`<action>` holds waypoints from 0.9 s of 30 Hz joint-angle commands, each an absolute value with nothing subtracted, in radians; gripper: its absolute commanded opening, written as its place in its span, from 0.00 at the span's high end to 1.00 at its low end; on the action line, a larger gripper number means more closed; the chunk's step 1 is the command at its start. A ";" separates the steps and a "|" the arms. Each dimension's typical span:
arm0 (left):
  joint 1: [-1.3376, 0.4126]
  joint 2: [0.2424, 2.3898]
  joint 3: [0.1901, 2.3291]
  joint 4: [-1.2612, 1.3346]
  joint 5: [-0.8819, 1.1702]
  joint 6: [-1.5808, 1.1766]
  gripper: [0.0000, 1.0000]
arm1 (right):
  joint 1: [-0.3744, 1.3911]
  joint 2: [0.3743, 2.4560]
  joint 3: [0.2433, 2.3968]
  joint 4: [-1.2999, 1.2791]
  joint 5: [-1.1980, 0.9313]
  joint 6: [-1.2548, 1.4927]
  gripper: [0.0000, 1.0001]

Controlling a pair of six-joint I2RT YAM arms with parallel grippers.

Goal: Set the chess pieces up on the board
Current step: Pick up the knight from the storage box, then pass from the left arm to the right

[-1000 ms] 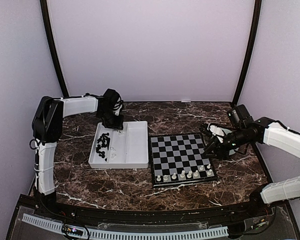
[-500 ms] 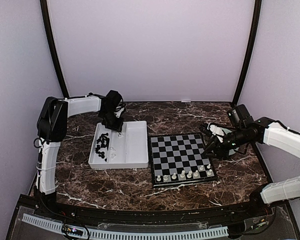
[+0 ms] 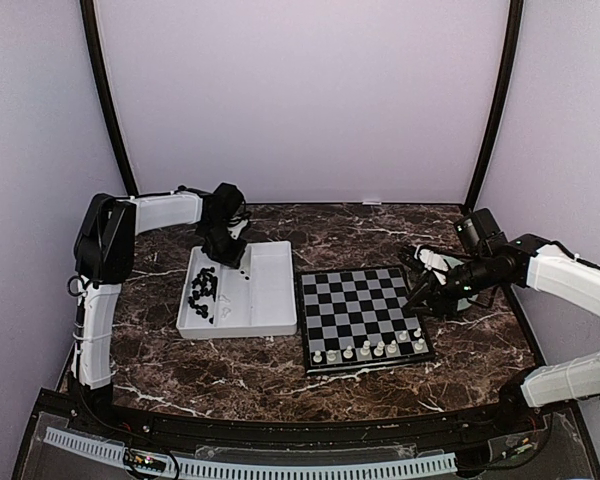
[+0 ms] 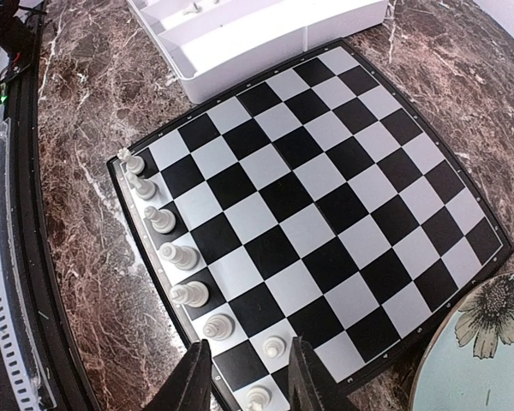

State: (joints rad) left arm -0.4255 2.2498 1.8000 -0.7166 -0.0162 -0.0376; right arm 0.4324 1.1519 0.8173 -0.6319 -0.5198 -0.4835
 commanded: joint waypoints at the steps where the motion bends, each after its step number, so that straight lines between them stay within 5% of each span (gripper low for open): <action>1: -0.426 2.218 1.799 -0.754 -0.012 -0.037 0.82 | 0.427 1.152 0.822 -0.615 -0.532 -0.473 0.67; 15: -0.433 1.737 1.430 -0.571 0.218 -0.055 0.83 | 0.430 1.273 1.009 -0.646 -0.647 -0.420 0.66; 27: -0.630 1.451 1.168 -0.286 0.277 0.044 0.80 | 0.547 1.754 1.524 -0.582 -0.985 -0.048 0.63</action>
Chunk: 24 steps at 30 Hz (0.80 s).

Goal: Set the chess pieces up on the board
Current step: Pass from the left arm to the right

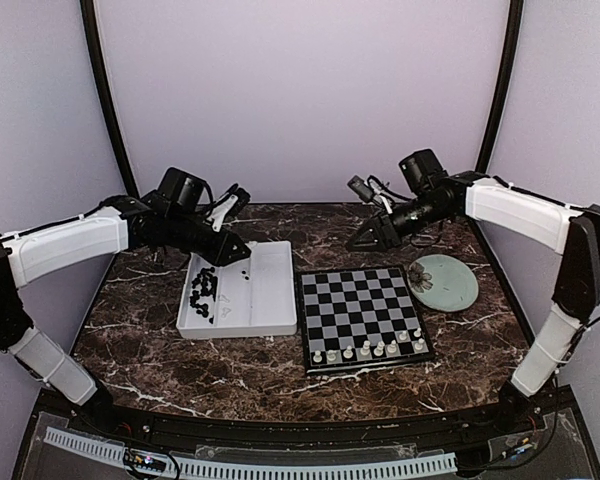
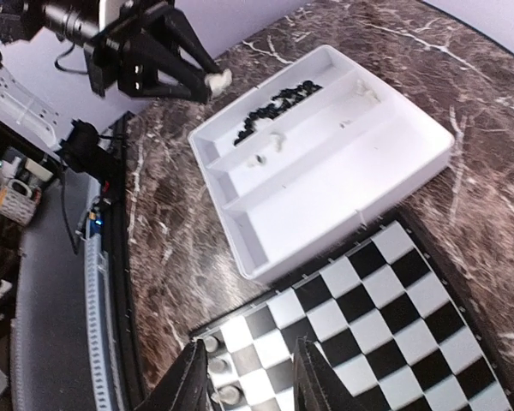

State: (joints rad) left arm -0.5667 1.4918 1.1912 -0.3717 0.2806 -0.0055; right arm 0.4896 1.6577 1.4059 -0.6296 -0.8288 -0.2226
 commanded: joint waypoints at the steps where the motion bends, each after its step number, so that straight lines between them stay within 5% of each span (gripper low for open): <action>1: -0.654 1.447 1.168 -0.275 0.269 0.040 0.80 | 0.560 1.790 1.564 -0.570 -1.021 -0.014 0.63; 9: -0.737 1.447 1.187 -0.239 0.245 0.034 0.80 | 0.634 1.960 1.704 -0.437 -1.139 0.253 0.50; 24: -0.778 1.474 1.249 -0.252 0.246 0.072 0.80 | 0.675 2.013 1.667 -0.258 -1.224 0.451 0.56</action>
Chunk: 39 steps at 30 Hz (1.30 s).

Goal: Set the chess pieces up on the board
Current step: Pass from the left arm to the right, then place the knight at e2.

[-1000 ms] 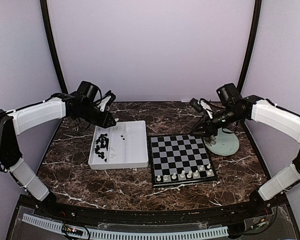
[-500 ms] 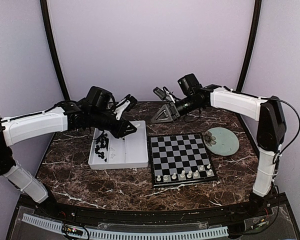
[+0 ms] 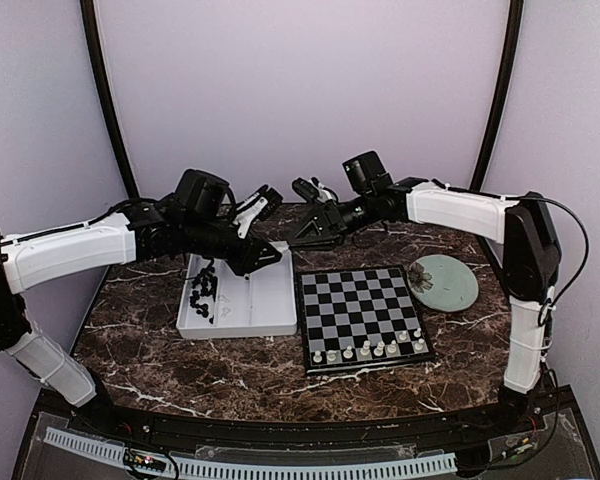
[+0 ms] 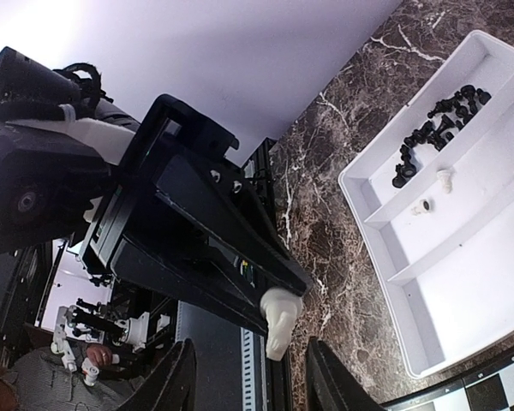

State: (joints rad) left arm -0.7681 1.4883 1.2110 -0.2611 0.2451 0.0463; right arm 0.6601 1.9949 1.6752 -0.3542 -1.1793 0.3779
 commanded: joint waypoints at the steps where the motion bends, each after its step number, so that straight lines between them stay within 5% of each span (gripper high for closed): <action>1: -0.779 1.476 1.250 -0.252 0.244 0.073 0.80 | 0.676 2.016 1.667 -0.254 -1.225 0.455 0.57; 7: -0.790 1.487 1.260 -0.246 0.236 0.080 0.80 | 0.684 2.020 1.647 -0.210 -1.237 0.493 0.65; 17: -0.795 1.500 1.257 -0.247 0.231 0.092 0.74 | 0.679 2.016 1.633 -0.219 -1.211 0.464 0.93; 25: -0.793 1.462 1.120 -0.181 0.148 0.146 0.63 | 0.631 1.946 1.680 -0.578 -0.993 0.019 0.97; 29: -0.779 1.409 0.991 -0.052 0.001 0.159 0.58 | 0.589 1.846 1.567 -0.620 -0.875 -0.146 0.96; 34: -0.717 1.397 0.929 0.069 -0.090 0.082 0.32 | 0.576 1.727 1.445 -0.728 -0.684 -0.360 0.95; 39: -0.688 1.461 1.021 0.016 -0.121 -0.008 0.30 | 0.569 1.544 1.211 -0.742 -0.505 -0.501 0.95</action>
